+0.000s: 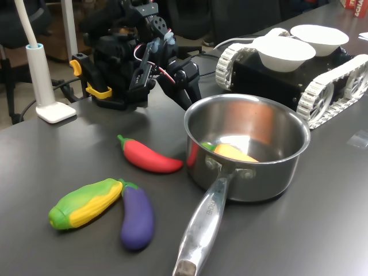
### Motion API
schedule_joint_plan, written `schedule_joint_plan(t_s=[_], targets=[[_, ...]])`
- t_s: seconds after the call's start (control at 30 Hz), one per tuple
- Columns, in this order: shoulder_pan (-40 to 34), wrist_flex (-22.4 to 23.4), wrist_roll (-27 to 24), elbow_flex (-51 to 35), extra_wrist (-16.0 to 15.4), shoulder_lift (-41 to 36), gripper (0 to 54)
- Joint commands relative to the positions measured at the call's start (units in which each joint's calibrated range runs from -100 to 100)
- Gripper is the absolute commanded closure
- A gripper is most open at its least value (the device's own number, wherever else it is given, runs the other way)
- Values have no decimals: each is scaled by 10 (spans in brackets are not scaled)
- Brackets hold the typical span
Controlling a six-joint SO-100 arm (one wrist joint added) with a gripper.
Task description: Pick up the chilli and place them in the pan
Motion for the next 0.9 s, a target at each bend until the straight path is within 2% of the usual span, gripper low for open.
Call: schedule_joint_plan(t_s=[0.0, 0.3, 0.4, 0.87], targets=[[-1, -24, 4, -12, 7, -7, 535], [-8, -23, 6, -13, 7, -7, 536], [15, -14, 2, -26, 7, -7, 536], [0, 11, 16, -44, 7, -7, 536]])
